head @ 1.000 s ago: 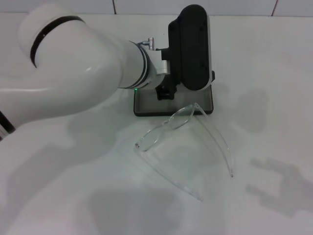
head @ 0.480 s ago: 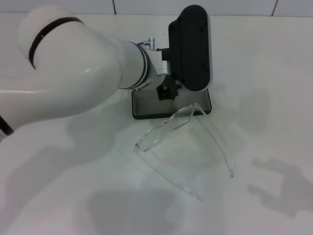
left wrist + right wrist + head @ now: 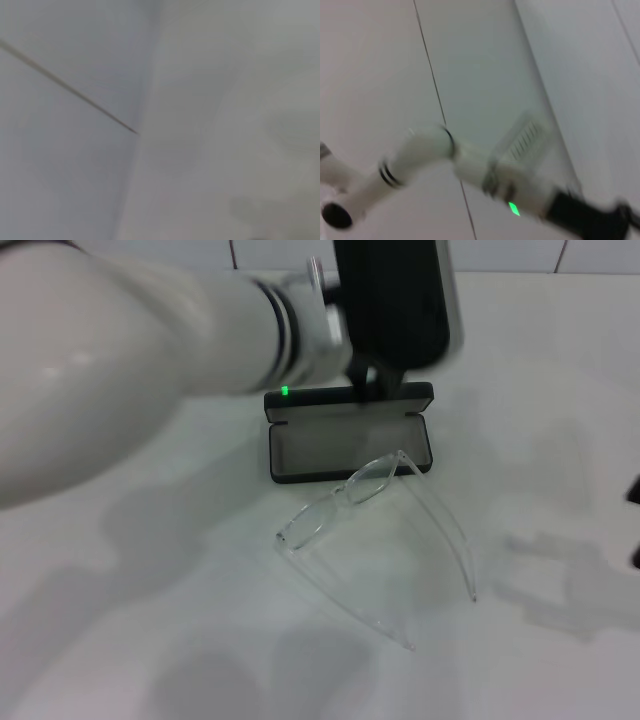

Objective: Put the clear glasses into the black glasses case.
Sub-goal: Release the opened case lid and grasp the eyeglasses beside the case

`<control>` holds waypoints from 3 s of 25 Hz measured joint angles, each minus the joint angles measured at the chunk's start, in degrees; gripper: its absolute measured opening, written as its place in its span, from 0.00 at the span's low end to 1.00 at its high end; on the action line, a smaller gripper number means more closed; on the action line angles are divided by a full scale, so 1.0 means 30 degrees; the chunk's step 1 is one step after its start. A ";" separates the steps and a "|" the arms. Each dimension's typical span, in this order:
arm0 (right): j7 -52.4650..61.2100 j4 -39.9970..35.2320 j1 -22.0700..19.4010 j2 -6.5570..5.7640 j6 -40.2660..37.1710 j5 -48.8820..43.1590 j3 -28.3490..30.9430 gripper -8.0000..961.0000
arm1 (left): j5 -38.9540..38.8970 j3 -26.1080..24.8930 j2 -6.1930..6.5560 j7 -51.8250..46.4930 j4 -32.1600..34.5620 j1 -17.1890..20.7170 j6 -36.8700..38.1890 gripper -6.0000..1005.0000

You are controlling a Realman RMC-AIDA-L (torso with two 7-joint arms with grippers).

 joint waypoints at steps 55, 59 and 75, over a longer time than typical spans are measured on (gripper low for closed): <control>1.1590 -0.7780 1.7999 0.2690 1.3624 -1.5469 -1.7647 0.59 | -2.9028 -2.0544 0.0365 1.7731 -1.3865 0.6778 1.3644 0.26; 1.1576 -0.7676 1.8032 0.2690 1.4645 -1.4878 -1.9052 0.59 | -2.9072 -2.0550 0.0389 1.7851 -1.4503 0.6722 1.3653 0.26; 1.0613 -0.7169 1.8033 0.2691 1.6360 -1.3269 -2.0505 0.57 | -2.9126 -2.0589 0.0351 1.8044 -1.4730 0.6833 1.3620 0.25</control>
